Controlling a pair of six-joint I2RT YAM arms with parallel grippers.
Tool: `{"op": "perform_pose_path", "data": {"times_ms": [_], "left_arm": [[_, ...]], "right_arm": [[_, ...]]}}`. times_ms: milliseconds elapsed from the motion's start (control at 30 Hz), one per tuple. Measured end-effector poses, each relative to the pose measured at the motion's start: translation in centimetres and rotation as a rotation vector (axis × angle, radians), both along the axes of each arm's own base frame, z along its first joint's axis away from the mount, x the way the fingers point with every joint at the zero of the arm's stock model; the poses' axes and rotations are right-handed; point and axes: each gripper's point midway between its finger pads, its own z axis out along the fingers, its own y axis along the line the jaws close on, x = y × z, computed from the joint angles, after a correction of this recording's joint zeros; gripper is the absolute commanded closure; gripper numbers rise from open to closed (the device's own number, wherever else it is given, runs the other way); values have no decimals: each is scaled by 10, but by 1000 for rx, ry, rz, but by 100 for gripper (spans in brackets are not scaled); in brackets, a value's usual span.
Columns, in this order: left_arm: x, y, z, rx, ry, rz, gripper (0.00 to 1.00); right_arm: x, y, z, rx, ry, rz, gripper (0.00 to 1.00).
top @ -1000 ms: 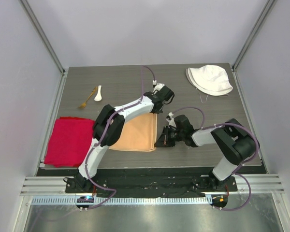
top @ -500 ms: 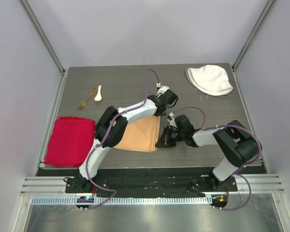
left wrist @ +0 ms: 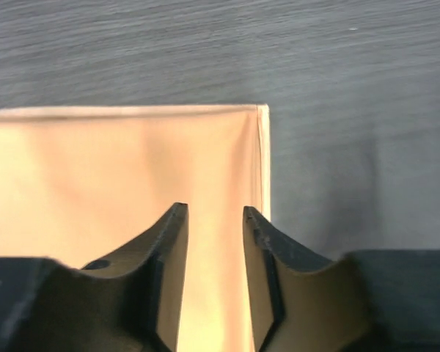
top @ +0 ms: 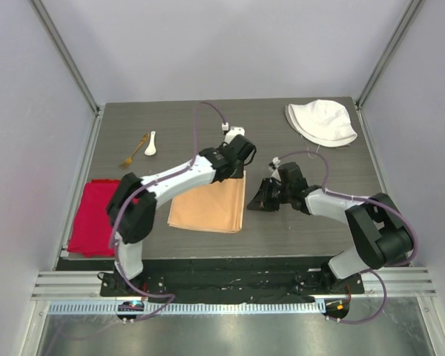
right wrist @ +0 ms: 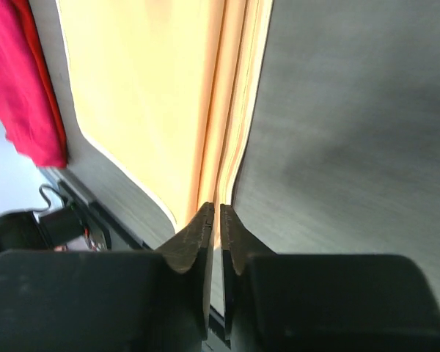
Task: Fold the napkin into a case and place the utensils inside
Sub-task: Turn over the upper triangle folded napkin at the center of the board.
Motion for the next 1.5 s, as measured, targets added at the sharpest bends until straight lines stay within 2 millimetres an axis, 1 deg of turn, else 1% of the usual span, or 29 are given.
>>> {"op": "perform_pose_path", "data": {"times_ms": [33, 67, 100, 133, 200, 233, 300, 400, 467, 533, 600, 633, 733, 767, 900, 967, 1100, 1200, 1300, 1500], "left_arm": [[-7, 3, 11, -31, -4, -1, 64], [-15, 7, 23, -69, -9, -7, 62], [-23, 9, 32, -107, -13, -9, 59], [-31, 11, 38, -135, -15, -15, 57], [-48, 15, 39, -167, -2, -27, 52], [-61, 15, 32, -168, 9, -36, 51], [-84, 11, 14, -142, 44, -68, 50], [-119, 2, -15, -82, 101, -124, 50], [-133, -6, -26, -54, 114, -150, 49], [-141, -10, -31, -32, 109, -164, 51], [-146, -13, -36, -12, 102, -171, 53], [-148, -13, -38, -5, 100, -170, 53], [-147, -11, -41, 6, 94, -152, 55], [-146, -10, -41, 8, 91, -147, 56], [-145, -9, -41, 12, 84, -139, 65], [-145, -9, -41, 11, 85, -137, 66], [-146, -10, -41, 1, 92, -131, 67], [-148, -11, -43, -3, 106, -130, 63], [-152, -8, -48, 2, 122, -132, 62], [-159, -5, -61, 28, 156, -129, 59]], "right_arm": [[8, -4, 4, -7, -11, -13, 78], [16, -7, 7, -15, -17, -25, 73], [24, -11, 11, -22, -26, -35, 69], [31, -13, 14, -27, -33, -43, 61], [51, -14, 20, -46, -52, -52, 55], [61, -14, 22, -55, -62, -55, 50], [79, -11, 25, -67, -77, -55, 46], [106, -3, 22, -87, -93, -44, 42], [118, 0, 15, -103, -89, -37, 42], [124, 1, 6, -121, -75, -34, 43], [128, 1, -2, -140, -65, -30, 47], [129, 0, -6, -150, -59, -29, 51], [130, -1, -12, -167, -43, -24, 55], [131, -1, -13, -171, -44, -22, 57], [134, -2, -10, -183, -54, -17, 67], [136, -1, -7, -183, -60, -17, 71], [140, 1, -2, -179, -69, -15, 73], [143, 4, 3, -175, -79, -12, 73], [143, 6, 5, -172, -84, -9, 72], [141, 8, -2, -171, -65, 0, 70]]}}
